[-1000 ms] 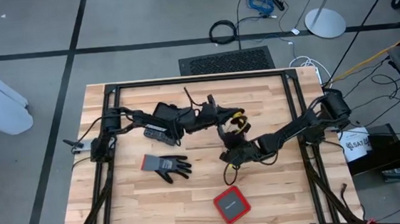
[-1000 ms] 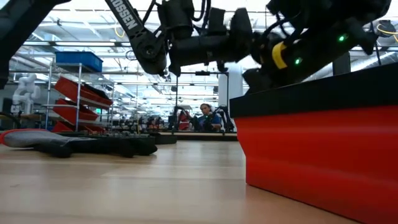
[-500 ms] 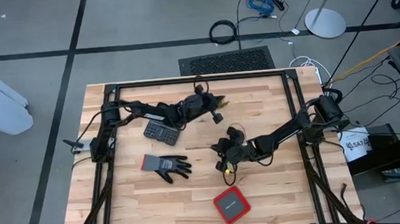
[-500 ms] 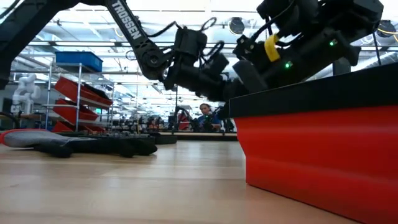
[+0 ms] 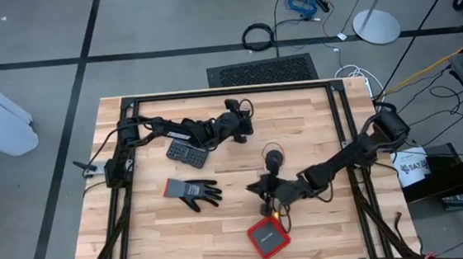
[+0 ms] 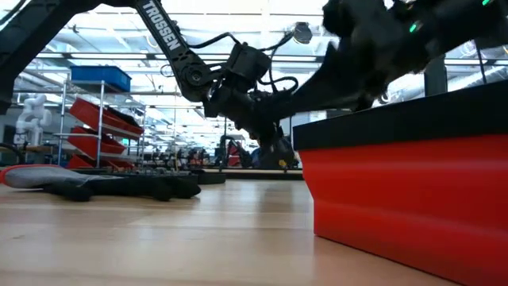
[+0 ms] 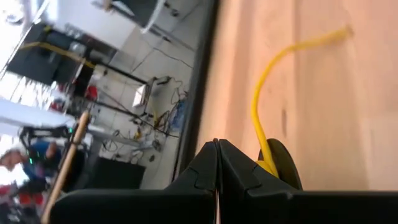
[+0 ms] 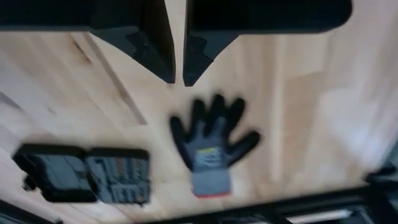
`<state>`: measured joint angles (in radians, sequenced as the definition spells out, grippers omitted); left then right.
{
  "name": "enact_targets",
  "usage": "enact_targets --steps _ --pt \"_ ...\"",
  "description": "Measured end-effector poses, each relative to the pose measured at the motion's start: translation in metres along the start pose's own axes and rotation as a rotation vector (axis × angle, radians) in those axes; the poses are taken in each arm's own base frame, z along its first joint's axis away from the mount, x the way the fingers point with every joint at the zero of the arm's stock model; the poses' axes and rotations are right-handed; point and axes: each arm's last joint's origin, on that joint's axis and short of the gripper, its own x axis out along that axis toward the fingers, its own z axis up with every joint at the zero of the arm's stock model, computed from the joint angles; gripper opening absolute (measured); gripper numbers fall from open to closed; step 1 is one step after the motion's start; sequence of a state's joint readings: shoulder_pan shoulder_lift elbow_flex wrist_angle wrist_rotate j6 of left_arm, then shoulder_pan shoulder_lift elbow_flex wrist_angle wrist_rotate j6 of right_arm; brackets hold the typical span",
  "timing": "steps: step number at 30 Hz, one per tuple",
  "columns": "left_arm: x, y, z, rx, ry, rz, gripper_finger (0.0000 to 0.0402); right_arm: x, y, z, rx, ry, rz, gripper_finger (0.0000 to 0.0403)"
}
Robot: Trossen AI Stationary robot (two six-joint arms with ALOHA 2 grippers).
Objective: Coil cords
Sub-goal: Coil the yellow wire onto the spool, then return to Home Position
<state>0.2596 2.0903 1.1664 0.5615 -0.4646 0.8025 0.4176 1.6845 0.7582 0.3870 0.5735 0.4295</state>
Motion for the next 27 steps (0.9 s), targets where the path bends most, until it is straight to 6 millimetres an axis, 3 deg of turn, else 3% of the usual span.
enact_targets --steps 5,12,15,19,23,27 --pt "0.000 -0.008 -0.008 0.147 0.025 -0.128 0.0009 -0.019 0.015 0.005 -0.003 -0.044 0.041 0.0020" --pt "0.000 -0.013 -0.014 0.218 0.007 -0.255 0.0024 -0.042 0.029 0.006 -0.021 -0.095 0.029 0.0020" --pt "-0.002 -0.018 -0.017 0.317 0.016 -0.314 0.0071 -0.048 0.033 0.006 -0.028 -0.108 0.023 0.0020" --pt "-0.005 -0.022 -0.018 0.342 0.026 -0.355 0.0165 -0.056 0.037 0.006 -0.037 -0.122 0.031 0.0020" --pt "-0.009 -0.026 -0.012 0.352 0.046 -0.323 0.0255 -0.060 0.041 0.006 -0.038 -0.127 0.048 0.0020" --pt "-0.017 -0.033 -0.003 0.355 0.048 -0.315 0.0315 -0.062 0.042 0.005 -0.036 -0.127 0.057 0.0020"
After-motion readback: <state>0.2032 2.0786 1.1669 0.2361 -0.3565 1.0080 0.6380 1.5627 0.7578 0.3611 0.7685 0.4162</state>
